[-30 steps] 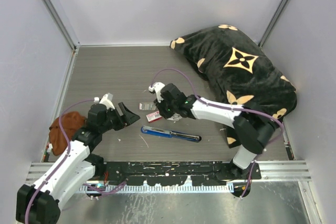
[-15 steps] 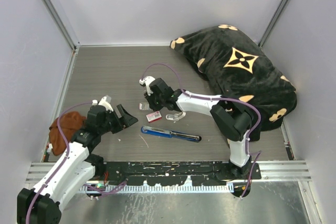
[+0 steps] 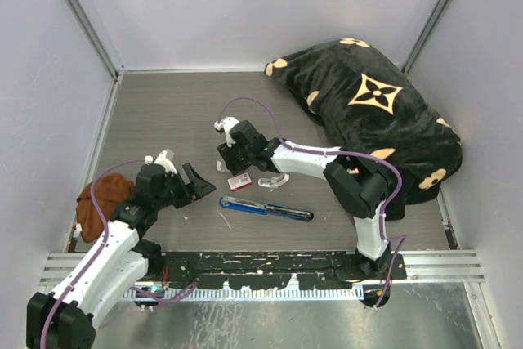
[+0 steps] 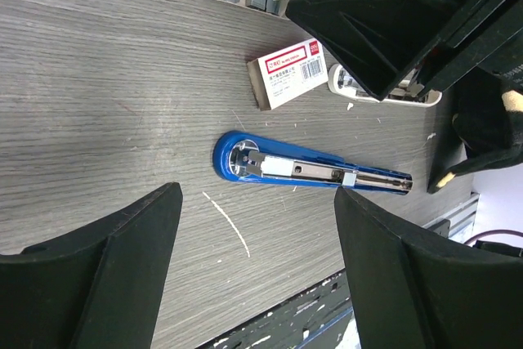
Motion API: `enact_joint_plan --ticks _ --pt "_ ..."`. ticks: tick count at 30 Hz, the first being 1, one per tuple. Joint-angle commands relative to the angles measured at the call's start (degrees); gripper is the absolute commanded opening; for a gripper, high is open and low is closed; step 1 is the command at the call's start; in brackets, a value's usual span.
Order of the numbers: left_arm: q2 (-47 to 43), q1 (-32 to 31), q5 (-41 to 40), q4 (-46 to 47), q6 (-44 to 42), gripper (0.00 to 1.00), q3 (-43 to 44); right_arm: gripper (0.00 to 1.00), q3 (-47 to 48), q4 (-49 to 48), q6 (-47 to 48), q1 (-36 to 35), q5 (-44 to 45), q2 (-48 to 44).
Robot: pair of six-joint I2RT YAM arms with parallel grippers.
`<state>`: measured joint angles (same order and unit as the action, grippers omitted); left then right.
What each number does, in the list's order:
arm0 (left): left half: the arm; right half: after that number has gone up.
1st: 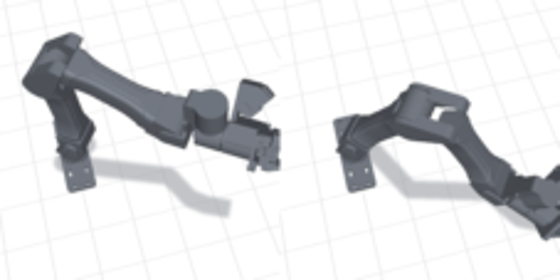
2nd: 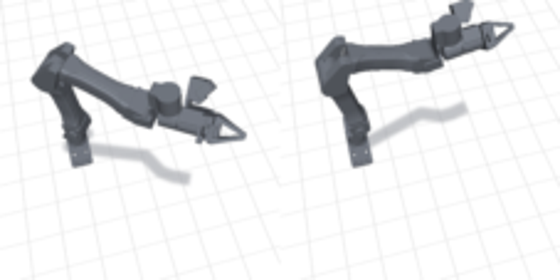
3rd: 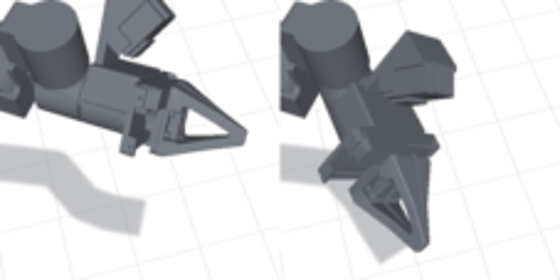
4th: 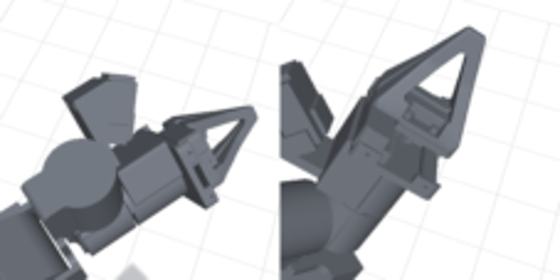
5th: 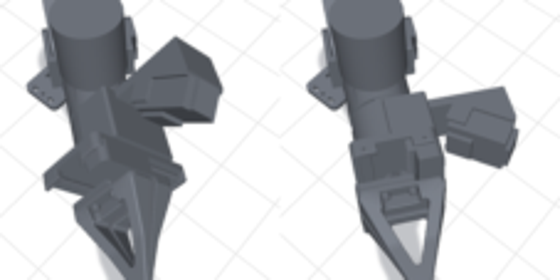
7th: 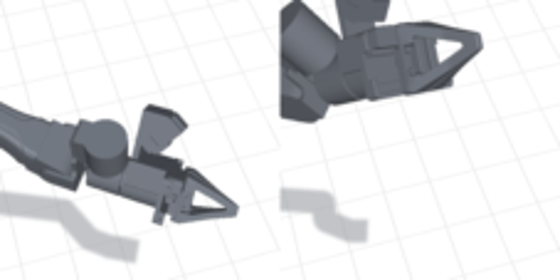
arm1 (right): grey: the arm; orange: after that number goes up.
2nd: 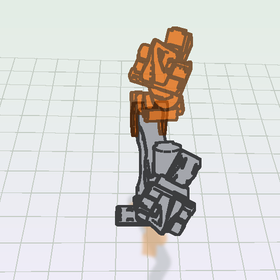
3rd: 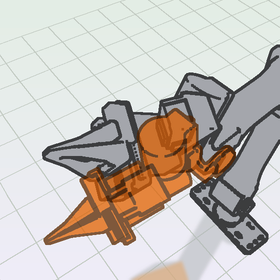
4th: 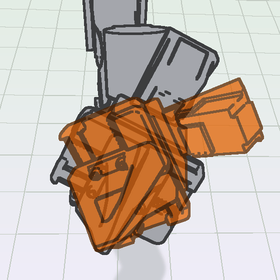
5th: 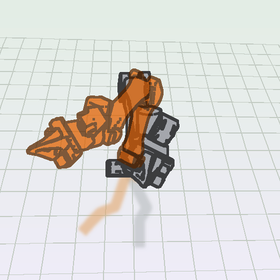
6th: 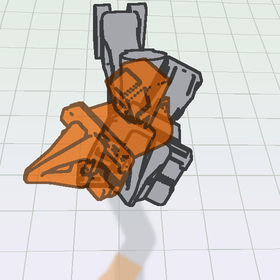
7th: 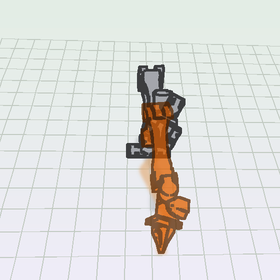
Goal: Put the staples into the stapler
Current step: Place the staple in the staple box, then adjust the stapler at the center of the board.
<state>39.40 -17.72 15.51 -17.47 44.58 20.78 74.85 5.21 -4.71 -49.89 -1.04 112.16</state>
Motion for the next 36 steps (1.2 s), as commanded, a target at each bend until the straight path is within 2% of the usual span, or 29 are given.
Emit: enact_joint_plan --ticks 1,7,12,14,18,22,25,29,36 --pt "-1.21 0.18 1.35 0.66 0.27 0.78 1.35 0.55 1.39 -4.88 0.81 -0.29 2.06 -2.33" --pt "-2.62 0.21 2.00 -0.48 -0.51 0.78 1.75 0.56 -5.28 -5.98 -0.07 -0.20 3.25 -12.53" --pt "-2.26 0.22 5.35 0.56 -1.17 0.74 1.06 0.56 -12.20 3.14 -3.46 -0.21 4.28 -25.24" --pt "-1.10 0.22 6.17 2.08 -1.77 0.70 0.15 0.56 -15.03 8.25 -8.64 -0.21 5.10 -29.34" --pt "3.02 0.19 8.98 5.10 -2.87 0.63 -0.40 0.54 -21.45 10.58 -22.49 -0.21 2.11 -35.20" --pt "8.15 0.21 12.27 5.48 -5.11 0.60 1.27 0.50 -27.08 8.88 -35.14 -0.36 -0.38 -36.87" --pt "10.29 0.21 12.57 4.49 -7.64 0.61 2.59 0.49 -29.21 7.29 -40.45 -1.11 0.33 -36.05" --pt "12.64 0.18 13.11 6.91 -8.71 0.61 2.88 0.48 -29.32 6.97 -43.45 -3.97 1.00 -32.70" --pt "18.04 0.16 15.06 10.77 -9.16 0.57 4.64 0.46 -29.84 8.24 -46.95 -6.50 6.26 -30.86"
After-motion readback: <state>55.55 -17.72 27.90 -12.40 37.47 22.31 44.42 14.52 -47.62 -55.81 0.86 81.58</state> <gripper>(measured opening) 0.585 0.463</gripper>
